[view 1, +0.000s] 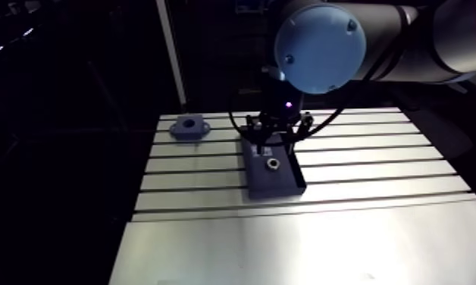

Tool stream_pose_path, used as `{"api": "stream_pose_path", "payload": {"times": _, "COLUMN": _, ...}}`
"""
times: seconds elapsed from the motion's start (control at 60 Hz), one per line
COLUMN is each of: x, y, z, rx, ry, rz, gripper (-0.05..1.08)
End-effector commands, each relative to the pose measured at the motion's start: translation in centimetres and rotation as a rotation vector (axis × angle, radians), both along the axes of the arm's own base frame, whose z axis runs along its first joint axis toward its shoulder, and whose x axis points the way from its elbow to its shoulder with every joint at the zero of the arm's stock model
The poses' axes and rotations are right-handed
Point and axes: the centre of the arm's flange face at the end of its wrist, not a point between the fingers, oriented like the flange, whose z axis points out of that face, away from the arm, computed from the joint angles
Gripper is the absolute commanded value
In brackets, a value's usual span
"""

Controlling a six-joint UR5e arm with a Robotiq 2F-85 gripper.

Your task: Pick up the bearing and press it into the housing until flush.

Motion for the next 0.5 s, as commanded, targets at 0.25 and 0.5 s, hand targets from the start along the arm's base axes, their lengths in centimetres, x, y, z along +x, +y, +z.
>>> {"api": "stream_pose_path", "payload": {"times": 0.25, "x": 0.0, "y": 0.0, "z": -1.4, "rx": 0.0, "ry": -0.015, "rz": 0.001, "gripper": 0.32}}
{"api": "stream_pose_path", "payload": {"times": 0.5, "x": 0.2, "y": 0.0, "z": -2.0, "rx": -0.001, "ry": -0.028, "rz": 0.001, "gripper": 0.32}}
